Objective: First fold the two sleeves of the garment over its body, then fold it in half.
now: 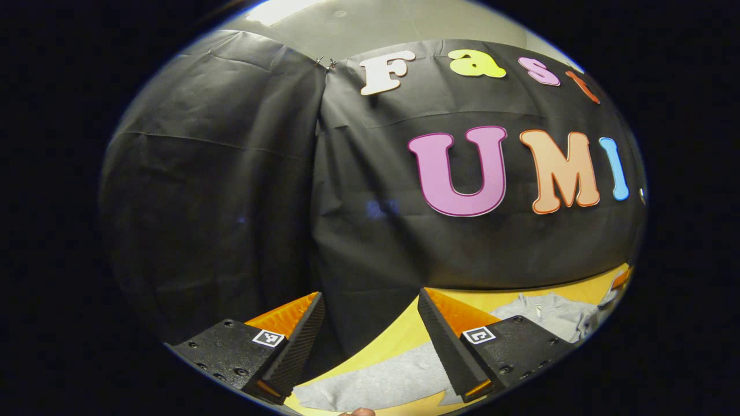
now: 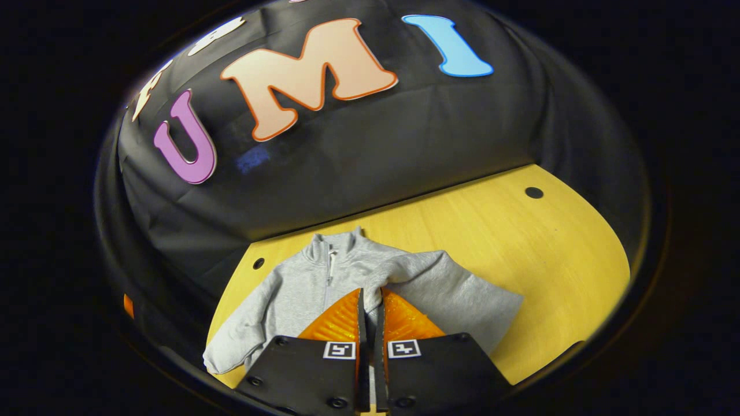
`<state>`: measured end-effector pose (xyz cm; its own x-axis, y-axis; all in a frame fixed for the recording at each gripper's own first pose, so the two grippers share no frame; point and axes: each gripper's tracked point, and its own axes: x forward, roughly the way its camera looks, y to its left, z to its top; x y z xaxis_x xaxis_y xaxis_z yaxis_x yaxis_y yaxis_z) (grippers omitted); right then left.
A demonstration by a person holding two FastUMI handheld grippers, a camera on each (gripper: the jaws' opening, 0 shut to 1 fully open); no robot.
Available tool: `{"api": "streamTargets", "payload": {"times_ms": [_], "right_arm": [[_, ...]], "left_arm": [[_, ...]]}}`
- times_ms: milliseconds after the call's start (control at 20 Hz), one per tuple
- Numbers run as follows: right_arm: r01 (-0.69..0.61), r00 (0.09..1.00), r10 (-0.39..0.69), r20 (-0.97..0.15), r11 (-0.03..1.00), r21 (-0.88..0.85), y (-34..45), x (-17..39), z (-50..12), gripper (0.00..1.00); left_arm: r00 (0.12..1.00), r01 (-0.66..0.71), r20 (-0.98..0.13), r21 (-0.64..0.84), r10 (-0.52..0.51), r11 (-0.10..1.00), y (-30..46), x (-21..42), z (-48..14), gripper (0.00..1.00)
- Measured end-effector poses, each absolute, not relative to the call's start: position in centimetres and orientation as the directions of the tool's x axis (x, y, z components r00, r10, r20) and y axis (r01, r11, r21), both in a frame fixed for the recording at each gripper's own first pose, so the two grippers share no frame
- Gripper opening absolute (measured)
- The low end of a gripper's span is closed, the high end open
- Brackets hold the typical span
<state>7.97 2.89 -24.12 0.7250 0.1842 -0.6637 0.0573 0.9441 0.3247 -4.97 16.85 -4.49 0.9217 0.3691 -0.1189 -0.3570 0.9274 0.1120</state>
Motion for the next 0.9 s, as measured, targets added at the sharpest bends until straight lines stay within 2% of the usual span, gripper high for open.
{"api": "streamTargets", "payload": {"times_ms": [650, 700, 750, 800, 850, 900], "right_arm": [[-0.141, 0.686, 0.338, -0.644, 0.93, 0.338, 18.0, 10.7, -24.8, 0.06], [-0.156, 0.683, 0.348, -0.642, 0.929, 0.336, 19.1, 10.9, -25.0, 0.06], [-0.169, 0.677, 0.354, -0.645, 0.928, 0.331, 20.2, 10.8, -25.3, 0.06], [-0.181, 0.671, 0.36, -0.648, 0.927, 0.327, 21.1, 10.9, -25.7, 0.06], [-0.192, 0.662, 0.368, -0.653, 0.926, 0.326, 22.3, 10.9, -26.4, 0.06], [-0.203, 0.649, 0.376, -0.661, 0.923, 0.326, 23.3, 10.7, -27.0, 0.06]], "left_arm": [[0.869, -0.463, -0.126, 0.134, 0.478, 0.876, 24.0, -7.6, -5.3, 0.95], [0.864, -0.47, -0.127, 0.137, 0.486, 0.872, 24.5, -7.9, -5.4, 1.0], [0.86, -0.478, -0.128, 0.142, 0.495, 0.867, 25.0, -8.3, -5.7, 0.96], [0.855, -0.485, -0.128, 0.146, 0.502, 0.862, 25.4, -8.5, -5.7, 0.96], [0.851, -0.492, -0.128, 0.149, 0.51, 0.858, 25.9, -8.7, -5.8, 1.0], [0.846, -0.499, -0.129, 0.151, 0.517, 0.854, 26.3, -9.0, -5.9, 0.96]]}}
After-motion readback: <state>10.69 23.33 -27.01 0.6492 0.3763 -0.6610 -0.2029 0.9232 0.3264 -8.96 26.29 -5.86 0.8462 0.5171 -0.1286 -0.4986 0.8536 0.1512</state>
